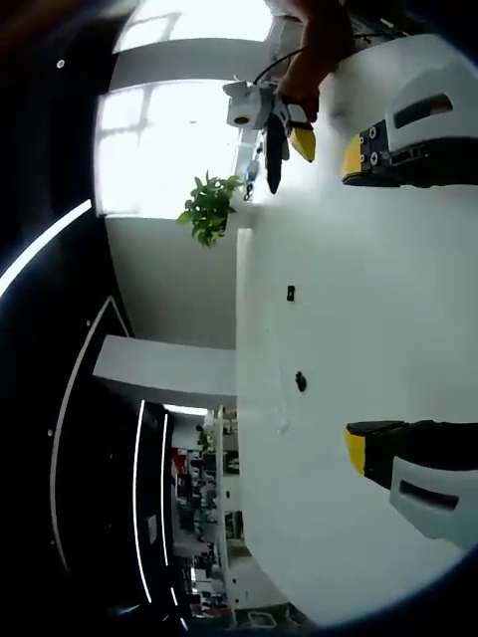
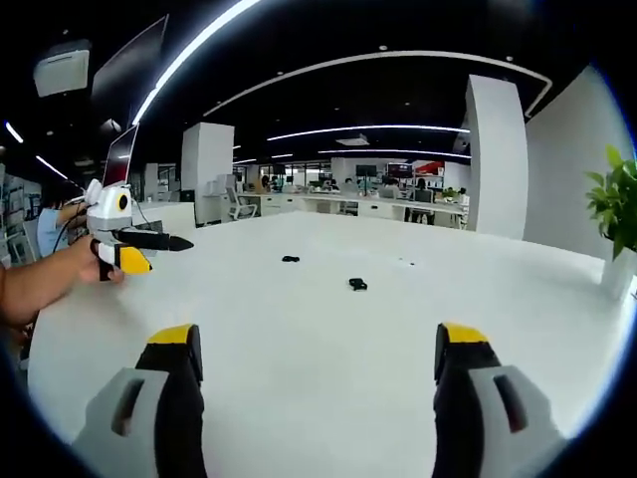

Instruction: Snap the two parts of the plastic buckle together until the buckle closes and remains connected.

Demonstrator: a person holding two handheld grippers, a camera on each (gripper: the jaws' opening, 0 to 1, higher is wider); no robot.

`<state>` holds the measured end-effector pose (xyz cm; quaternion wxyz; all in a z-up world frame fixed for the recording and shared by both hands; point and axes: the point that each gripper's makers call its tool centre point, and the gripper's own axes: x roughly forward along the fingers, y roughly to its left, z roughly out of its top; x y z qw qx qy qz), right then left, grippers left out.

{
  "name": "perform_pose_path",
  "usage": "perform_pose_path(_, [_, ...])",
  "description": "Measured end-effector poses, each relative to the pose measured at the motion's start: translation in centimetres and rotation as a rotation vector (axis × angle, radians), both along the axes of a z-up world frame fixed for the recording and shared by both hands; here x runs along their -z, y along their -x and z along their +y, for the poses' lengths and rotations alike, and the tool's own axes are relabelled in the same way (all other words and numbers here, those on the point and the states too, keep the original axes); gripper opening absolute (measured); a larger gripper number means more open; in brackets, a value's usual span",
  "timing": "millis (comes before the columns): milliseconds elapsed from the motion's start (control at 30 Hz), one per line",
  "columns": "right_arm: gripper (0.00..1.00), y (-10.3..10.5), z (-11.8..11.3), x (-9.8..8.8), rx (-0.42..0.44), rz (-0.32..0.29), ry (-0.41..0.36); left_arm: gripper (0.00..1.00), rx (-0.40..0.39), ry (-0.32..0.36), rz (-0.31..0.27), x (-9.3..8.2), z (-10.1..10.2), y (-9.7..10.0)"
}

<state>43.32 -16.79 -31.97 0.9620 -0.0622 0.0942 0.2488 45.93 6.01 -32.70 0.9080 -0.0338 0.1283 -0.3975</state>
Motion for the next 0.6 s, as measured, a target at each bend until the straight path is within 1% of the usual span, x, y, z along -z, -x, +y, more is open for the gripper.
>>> perform_pose_path(133, [0.97,-0.6,0.2,-0.2,-0.005,0.001,-0.005,0.99,0.006,-0.011,-0.006,0.0,-0.3,-0.4])
perform_pose_path(233, [0.99,-1.0,0.3,-0.3,-0.008,0.008,-0.010,0.99,0.005,-0.043,-0.025,0.1,-0.5,-0.6])
perform_pose_path(333, [0.99,-1.1,0.3,-0.4,-0.006,0.012,-0.020,0.99,0.009,-0.038,-0.024,0.1,-0.7,-0.4])
perform_pose_path(367, [0.99,-1.1,0.3,-0.4,-0.004,0.010,-0.024,0.99,0.003,-0.049,-0.039,0.1,-0.6,-0.6])
perform_pose_path(400, [0.99,-1.0,0.3,-0.5,-0.001,0.008,-0.025,0.99,-0.015,-0.067,-0.066,0.0,-0.4,-0.9])
perform_pose_path(433, [0.99,-1.0,0.2,-0.5,0.001,0.006,-0.026,0.99,-0.040,-0.094,-0.081,0.1,0.0,-1.3])
perform_pose_path(500, [0.99,-1.0,0.2,-0.5,0.000,0.007,-0.034,0.98,-0.022,-0.097,-0.069,0.3,-0.3,-1.1])
perform_pose_path(567, [0.99,-1.0,0.2,-0.5,-0.001,0.007,-0.033,0.99,-0.019,-0.056,-0.050,0.0,-0.4,-1.0])
perform_pose_path(600, [0.99,-0.9,0.2,-0.5,-0.002,0.008,-0.032,0.99,-0.017,-0.047,-0.036,0.1,-0.5,-1.0])
